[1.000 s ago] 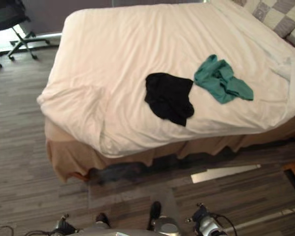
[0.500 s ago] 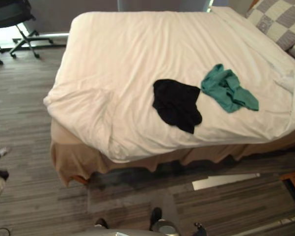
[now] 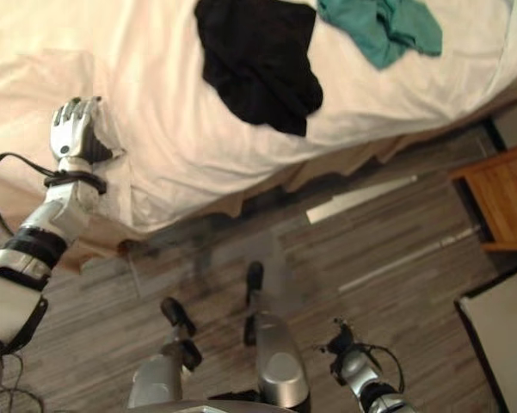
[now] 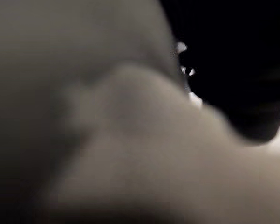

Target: Tidy up the quilt and then pick up the clothes from the bed and put them into the laundry hamper.

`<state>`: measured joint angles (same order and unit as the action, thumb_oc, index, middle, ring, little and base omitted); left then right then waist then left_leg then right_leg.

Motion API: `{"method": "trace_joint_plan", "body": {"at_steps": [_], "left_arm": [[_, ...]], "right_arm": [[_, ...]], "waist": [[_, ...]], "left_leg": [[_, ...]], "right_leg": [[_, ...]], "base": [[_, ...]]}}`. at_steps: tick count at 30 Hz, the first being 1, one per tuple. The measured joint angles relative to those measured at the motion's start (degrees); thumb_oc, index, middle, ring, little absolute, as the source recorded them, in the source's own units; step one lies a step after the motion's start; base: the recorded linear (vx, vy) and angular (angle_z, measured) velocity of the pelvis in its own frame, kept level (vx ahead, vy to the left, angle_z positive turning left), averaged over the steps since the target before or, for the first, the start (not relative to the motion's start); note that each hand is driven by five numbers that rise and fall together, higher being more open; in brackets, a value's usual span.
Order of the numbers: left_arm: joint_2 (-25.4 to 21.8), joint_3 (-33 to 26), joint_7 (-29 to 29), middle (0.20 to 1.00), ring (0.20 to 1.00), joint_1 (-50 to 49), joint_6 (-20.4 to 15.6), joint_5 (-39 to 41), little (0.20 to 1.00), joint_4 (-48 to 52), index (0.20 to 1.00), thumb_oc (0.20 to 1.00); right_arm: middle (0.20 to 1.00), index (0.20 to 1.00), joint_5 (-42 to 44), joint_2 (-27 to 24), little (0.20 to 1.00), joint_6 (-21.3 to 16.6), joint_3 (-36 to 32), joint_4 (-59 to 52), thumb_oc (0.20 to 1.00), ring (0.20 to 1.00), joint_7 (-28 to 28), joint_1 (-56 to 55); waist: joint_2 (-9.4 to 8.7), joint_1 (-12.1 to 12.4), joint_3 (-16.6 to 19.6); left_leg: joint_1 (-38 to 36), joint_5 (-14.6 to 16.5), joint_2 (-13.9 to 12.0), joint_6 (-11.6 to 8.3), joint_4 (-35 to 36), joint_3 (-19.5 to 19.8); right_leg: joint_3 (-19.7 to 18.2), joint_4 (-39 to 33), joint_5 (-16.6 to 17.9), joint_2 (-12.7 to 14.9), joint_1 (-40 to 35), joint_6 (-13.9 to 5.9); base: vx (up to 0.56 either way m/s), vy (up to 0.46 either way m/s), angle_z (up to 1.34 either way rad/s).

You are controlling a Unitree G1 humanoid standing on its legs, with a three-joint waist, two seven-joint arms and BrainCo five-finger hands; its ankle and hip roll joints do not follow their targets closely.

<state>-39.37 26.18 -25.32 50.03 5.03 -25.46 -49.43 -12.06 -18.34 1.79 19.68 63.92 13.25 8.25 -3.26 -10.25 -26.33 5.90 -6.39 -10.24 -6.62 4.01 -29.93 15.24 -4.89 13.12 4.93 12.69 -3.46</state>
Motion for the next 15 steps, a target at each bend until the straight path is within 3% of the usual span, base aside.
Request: {"method": "trace_joint_plan", "body": {"at_steps": [3, 9, 15], "left_arm": [[-0.1, 0.1, 0.3, 0.200, 0.200, 1.0, 0.0, -0.7, 0.200, -3.7, 0.200, 0.200], [-0.7, -1.2, 0.8, 0.200, 0.200, -2.7, 0.5, -4.9, 0.200, -4.4, 0.200, 0.200], [-1.1, -17.0, 2.7, 0.200, 0.200, -27.7, 1.1, -5.0, 0.200, 2.7, 0.200, 0.200]], "right_arm": [[1.000, 1.000, 2.1, -0.9, 1.000, -0.3, 0.7, 0.0, 1.000, 1.000, 0.6, 0.4], [1.000, 1.000, 3.2, -1.1, 1.000, -0.2, 0.8, 0.2, 1.000, 1.000, 0.7, -0.2], [1.000, 1.000, 3.2, -2.4, 1.000, 1.2, -5.7, -2.3, 1.000, 1.000, 0.4, -2.9]], "waist": [[1.38, 0.1, -0.8], [1.07, 0.4, -0.8], [1.23, 1.5, 1.7]], "left_leg": [[-0.1, 0.2, -0.3, -0.24, 0.0, -0.4], [-3.7, 0.8, -0.1, -0.64, 0.9, -0.7], [-9.6, 1.9, -1.2, -1.95, 1.0, -1.0]], "right_leg": [[-0.1, 0.0, -0.1, -0.3, 0.0, 0.14], [-0.1, 0.0, -1.2, -0.2, -3.2, 0.68], [-0.2, 0.0, -3.1, -1.7, -8.9, 1.41]], "base": [[-0.02, 0.005, -0.05], [0.05, 0.013, -0.01], [0.11, 0.039, -0.05]]}}
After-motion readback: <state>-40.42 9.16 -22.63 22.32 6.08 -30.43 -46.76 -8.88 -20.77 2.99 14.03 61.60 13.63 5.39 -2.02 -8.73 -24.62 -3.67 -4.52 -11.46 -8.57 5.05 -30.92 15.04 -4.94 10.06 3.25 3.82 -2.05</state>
